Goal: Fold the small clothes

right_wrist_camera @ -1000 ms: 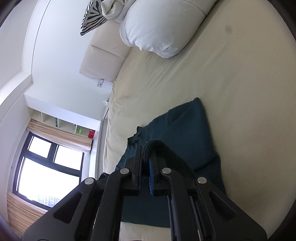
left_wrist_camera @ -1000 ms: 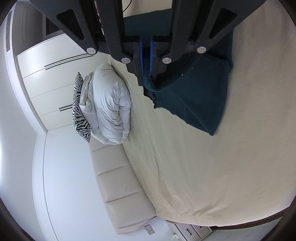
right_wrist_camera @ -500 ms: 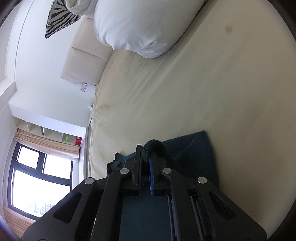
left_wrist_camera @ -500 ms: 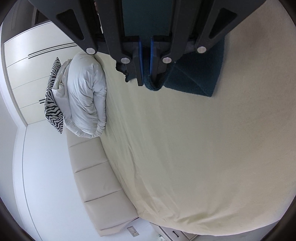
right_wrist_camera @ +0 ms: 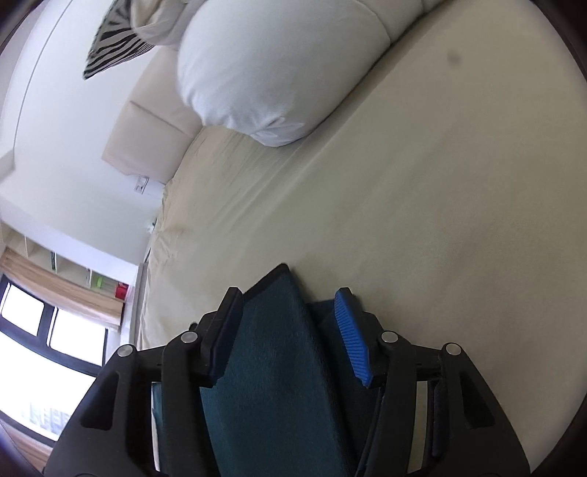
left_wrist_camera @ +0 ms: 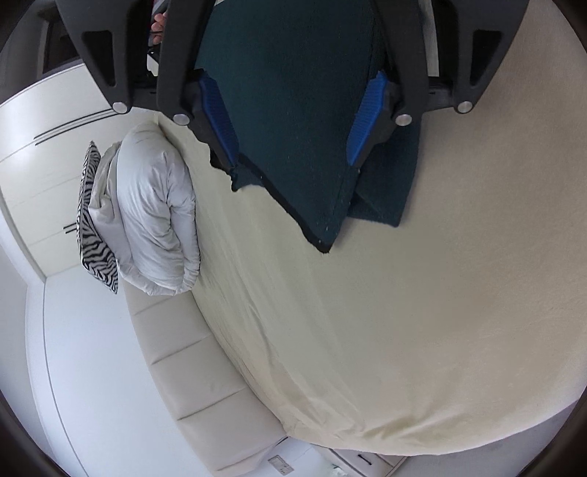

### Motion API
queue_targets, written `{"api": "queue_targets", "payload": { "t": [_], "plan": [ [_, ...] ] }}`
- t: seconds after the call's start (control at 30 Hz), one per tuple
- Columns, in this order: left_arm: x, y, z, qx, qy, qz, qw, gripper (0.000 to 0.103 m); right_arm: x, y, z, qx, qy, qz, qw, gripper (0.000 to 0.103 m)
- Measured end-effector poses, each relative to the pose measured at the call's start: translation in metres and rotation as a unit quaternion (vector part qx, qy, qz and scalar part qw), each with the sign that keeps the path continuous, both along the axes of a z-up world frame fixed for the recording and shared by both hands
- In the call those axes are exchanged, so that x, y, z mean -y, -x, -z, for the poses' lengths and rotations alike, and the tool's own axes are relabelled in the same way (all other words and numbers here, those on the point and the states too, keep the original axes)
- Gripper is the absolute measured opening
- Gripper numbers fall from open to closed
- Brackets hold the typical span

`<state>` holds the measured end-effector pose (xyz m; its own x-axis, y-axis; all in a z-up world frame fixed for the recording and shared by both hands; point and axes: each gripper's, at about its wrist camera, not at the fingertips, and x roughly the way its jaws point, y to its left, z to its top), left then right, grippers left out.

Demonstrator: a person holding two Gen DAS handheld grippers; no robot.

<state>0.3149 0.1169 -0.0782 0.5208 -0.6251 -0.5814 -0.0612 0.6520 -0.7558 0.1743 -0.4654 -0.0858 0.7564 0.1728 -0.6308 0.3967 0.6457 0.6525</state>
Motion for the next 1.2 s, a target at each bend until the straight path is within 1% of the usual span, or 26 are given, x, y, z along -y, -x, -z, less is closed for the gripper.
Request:
{"api": "queue_targets", "payload": {
  "t": [0.1,0.17,0.23,0.27,0.33,0.37,0.43,0.57,0.67,0.77,0.8,0.93,1.03,1.13,1.2],
  "plan": [
    [-0.001,0.030,-0.004,0.015,-0.023,0.004,0.9996,0.064,-0.030,0.018,-0.010,-0.009,0.058,-0.054,0.997,0.051],
    [-0.004,0.052,-0.004,0.021,-0.042,0.005,0.9989,0.064,-0.053,0.034,-0.014,-0.018,0.101,-0.082,0.991,0.051],
    [-0.005,0.069,-0.002,0.022,-0.057,0.009,0.9981,0.064,-0.069,0.055,-0.012,-0.020,0.127,-0.100,0.987,0.051],
    [-0.005,0.079,0.000,0.024,-0.063,0.010,0.9977,0.064,-0.075,0.065,-0.010,-0.022,0.131,-0.104,0.986,0.051],
    [-0.003,0.093,0.002,0.028,-0.079,0.014,0.9964,0.060,-0.078,0.095,-0.007,-0.022,0.129,-0.108,0.986,0.051],
    [-0.002,0.098,0.004,0.030,-0.087,0.017,0.9956,0.060,-0.080,0.103,-0.006,-0.020,0.129,-0.108,0.986,0.051],
    [0.002,0.106,0.008,0.031,-0.104,0.022,0.9938,0.054,-0.085,0.118,-0.004,-0.025,0.133,-0.107,0.985,0.051],
    [0.009,0.116,0.012,0.041,-0.143,0.026,0.9886,0.048,-0.083,0.144,0.000,-0.040,0.145,-0.101,0.983,0.051],
    [0.011,0.120,0.013,0.048,-0.163,0.025,0.9851,0.041,-0.081,0.149,0.000,-0.041,0.154,-0.102,0.982,0.051],
    [0.015,0.119,0.016,0.049,-0.180,0.035,0.9818,0.030,-0.083,0.150,0.001,-0.042,0.160,-0.110,0.980,0.051],
    [0.016,0.119,0.017,0.048,-0.184,0.037,0.9811,0.026,-0.084,0.150,0.002,-0.042,0.162,-0.113,0.979,0.051],
    [0.014,0.121,0.020,0.048,-0.184,0.035,0.9811,0.014,-0.084,0.151,0.005,-0.044,0.166,-0.110,0.979,0.050],
    [0.015,0.120,0.021,0.049,-0.188,0.042,0.9800,0.009,-0.083,0.153,0.005,-0.035,0.161,-0.105,0.981,0.049],
    [0.016,0.120,0.022,0.048,-0.192,0.044,0.9792,0.008,-0.081,0.152,0.004,-0.032,0.161,-0.103,0.981,0.048],
    [0.016,0.120,0.023,0.047,-0.194,0.045,0.9788,0.007,-0.082,0.151,0.006,-0.033,0.161,-0.107,0.981,0.043]
  ]
}}
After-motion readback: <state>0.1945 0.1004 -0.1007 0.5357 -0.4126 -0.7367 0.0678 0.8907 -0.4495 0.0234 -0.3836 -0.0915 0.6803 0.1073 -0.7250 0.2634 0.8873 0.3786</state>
